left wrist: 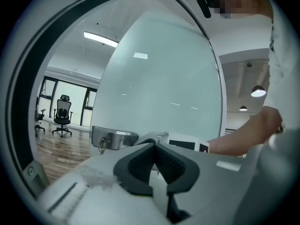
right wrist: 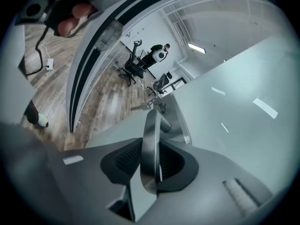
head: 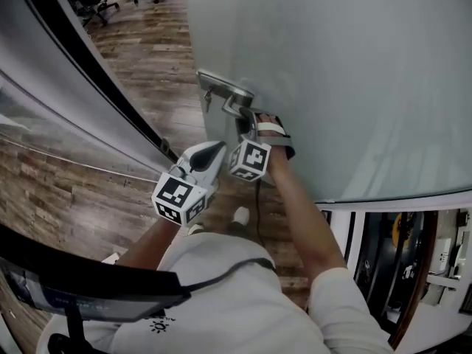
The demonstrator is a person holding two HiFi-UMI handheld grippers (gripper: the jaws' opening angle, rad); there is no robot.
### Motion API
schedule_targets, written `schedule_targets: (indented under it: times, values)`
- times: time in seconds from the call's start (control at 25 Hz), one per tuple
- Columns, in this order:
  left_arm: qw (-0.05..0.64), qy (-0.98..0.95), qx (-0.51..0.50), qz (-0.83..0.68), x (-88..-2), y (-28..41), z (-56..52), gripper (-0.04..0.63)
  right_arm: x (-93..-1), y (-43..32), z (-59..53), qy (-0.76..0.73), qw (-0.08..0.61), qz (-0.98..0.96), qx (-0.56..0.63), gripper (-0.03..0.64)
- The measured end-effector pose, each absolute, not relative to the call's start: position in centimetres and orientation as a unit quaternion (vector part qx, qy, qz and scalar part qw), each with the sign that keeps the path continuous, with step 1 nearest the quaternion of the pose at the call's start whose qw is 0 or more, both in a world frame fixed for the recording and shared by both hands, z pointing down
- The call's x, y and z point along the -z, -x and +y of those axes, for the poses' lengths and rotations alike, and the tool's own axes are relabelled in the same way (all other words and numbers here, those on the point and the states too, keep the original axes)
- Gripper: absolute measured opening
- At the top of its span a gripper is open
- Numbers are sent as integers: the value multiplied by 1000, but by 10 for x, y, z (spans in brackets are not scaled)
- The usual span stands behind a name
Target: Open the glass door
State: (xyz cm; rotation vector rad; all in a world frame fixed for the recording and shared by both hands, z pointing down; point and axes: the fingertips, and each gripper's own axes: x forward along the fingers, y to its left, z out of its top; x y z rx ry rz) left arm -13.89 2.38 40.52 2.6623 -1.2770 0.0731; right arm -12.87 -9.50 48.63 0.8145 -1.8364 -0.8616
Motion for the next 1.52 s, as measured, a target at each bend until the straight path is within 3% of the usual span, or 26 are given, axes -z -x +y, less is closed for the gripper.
schedule_targets:
  times: [0.96, 1.52]
  values:
    - [65, -853, -36, -517, -397, 122, -56, 2, -484, 109, -189, -361, 414, -781, 297, 87]
    - [87, -864, -24, -495, -411, 85, -218, 2, -494, 60, -311, -391, 411, -784, 252, 74]
